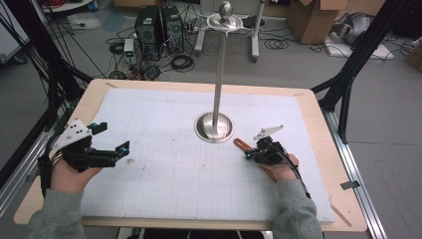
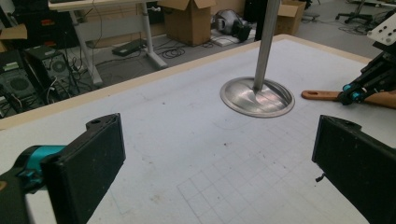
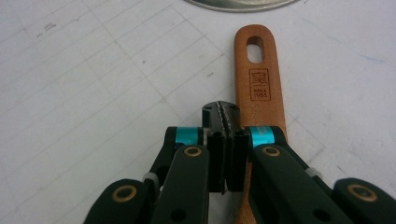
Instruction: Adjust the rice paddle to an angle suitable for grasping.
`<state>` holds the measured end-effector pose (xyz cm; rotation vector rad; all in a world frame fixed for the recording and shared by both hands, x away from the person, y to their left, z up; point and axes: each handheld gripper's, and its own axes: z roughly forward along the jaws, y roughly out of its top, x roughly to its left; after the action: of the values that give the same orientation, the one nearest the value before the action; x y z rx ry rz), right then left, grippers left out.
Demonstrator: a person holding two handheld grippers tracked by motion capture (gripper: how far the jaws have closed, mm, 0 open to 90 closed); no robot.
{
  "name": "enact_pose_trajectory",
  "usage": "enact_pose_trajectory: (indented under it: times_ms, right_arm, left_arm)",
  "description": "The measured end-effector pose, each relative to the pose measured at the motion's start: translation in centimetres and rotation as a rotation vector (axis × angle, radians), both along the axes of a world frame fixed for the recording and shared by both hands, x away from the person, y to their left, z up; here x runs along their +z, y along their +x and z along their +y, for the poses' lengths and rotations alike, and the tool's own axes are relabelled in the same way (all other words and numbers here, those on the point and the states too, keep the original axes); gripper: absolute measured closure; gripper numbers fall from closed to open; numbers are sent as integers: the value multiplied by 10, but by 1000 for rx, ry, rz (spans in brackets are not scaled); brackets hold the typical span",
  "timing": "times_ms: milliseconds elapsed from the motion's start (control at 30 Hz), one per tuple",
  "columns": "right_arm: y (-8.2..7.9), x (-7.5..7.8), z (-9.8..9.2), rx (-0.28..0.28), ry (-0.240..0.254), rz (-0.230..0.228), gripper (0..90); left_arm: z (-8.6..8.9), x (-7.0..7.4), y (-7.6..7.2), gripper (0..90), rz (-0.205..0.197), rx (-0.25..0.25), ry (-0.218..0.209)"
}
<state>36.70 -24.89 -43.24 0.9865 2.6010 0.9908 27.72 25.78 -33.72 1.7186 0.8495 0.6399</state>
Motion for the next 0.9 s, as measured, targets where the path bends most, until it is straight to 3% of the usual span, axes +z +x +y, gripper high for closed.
enact_pose_trajectory:
  times_ms: [67, 267, 300, 333, 367, 400, 500, 533, 567, 600, 633, 767, 900]
  right_arm:
    - [-1, 4, -2, 6, 14, -8, 891]
    - [-6, 20, -7, -6, 50, -56, 764]
    - [-8, 24, -7, -10, 43, -70, 681]
    - [-8, 24, -7, -10, 43, -70, 681]
    - [-8, 25, -8, -12, 44, -72, 595]
    - [-8, 25, -8, -12, 44, -72, 595]
    - [-7, 25, -9, -35, 39, -77, 453]
    - [-7, 25, -9, -35, 39, -77, 453]
    - [-6, 25, -10, -46, 33, -79, 368]
    - [-6, 25, -10, -46, 33, -79, 368]
    - [-7, 25, -11, -47, 32, -80, 289]
    - [-7, 25, -10, -42, 23, -91, 181]
    - [-7, 26, -11, -28, 17, -91, 143]
  left_arm:
    - [0, 0, 0, 30, -3, -1, -2]
    - [1, -1, 1, 30, 5, 4, -5]
    - [0, -2, 1, 30, 5, 0, -2]
    - [0, -2, 1, 30, 5, 0, -2]
    - [0, -1, 1, 30, 6, -1, 0]
    - [-1, -2, 1, 30, 5, 0, 1]
    - [-1, -2, 2, 30, 8, -2, -2]
    - [-1, -2, 2, 30, 8, -2, -2]
    - [-1, -2, 2, 30, 7, -3, -1]
    - [-1, -2, 2, 30, 7, -3, -1]
    - [0, -2, 2, 30, 7, -2, -1]
    - [-1, -2, 2, 30, 11, -4, -3]
    - [-1, -3, 2, 30, 13, -5, 2]
